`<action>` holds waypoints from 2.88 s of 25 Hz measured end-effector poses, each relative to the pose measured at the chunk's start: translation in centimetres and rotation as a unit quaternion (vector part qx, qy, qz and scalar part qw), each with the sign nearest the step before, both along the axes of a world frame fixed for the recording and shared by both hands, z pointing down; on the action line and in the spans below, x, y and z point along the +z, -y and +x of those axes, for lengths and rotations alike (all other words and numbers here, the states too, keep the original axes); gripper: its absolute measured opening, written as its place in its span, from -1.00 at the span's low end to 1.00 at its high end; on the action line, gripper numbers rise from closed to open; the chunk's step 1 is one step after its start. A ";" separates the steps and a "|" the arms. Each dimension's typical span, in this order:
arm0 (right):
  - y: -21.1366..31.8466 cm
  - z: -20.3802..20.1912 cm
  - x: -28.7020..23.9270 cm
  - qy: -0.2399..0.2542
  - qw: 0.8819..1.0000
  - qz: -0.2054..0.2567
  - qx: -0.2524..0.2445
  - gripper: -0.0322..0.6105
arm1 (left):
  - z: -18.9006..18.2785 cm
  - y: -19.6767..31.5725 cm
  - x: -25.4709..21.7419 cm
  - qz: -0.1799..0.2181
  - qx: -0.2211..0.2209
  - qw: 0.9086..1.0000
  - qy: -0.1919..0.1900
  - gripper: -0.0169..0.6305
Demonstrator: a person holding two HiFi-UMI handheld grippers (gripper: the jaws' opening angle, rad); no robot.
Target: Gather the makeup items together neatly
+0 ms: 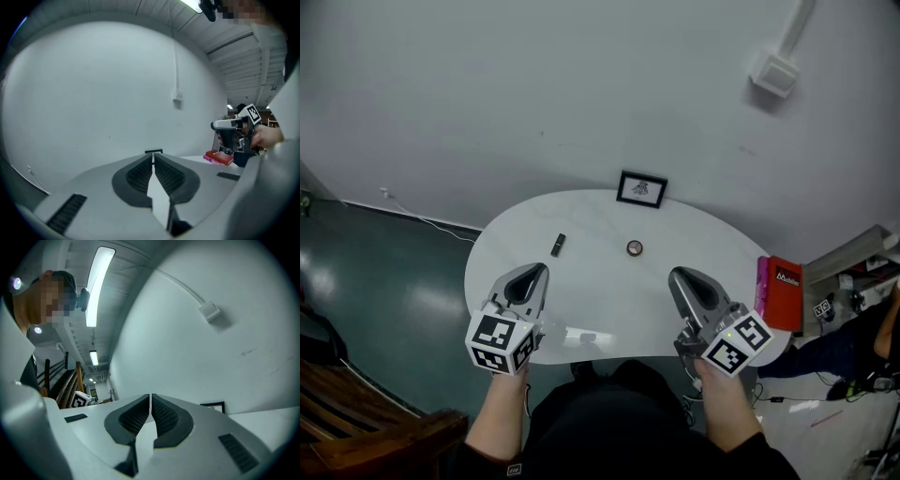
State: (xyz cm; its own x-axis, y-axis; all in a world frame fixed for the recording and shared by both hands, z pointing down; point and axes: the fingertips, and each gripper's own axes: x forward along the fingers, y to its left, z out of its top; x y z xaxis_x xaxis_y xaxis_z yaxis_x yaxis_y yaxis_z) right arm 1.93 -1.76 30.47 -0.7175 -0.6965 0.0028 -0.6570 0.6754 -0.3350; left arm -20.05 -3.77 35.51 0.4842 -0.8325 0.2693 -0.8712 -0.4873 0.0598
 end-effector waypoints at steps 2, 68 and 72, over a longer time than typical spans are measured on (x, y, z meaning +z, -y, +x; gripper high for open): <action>0.4 -0.5 0.7 0.000 1.000 -0.009 0.005 -0.78 | -0.4 1.1 1.0 -0.008 0.006 1.000 0.003 -0.89; 13.3 2.9 11.1 0.019 0.989 -0.143 -0.016 -0.79 | 4.6 15.4 28.2 -0.285 -0.093 0.954 0.019 -0.65; 13.4 4.1 11.2 0.020 0.989 -0.147 -0.003 -0.79 | 5.9 16.3 28.1 -0.281 -0.087 0.955 0.031 -0.65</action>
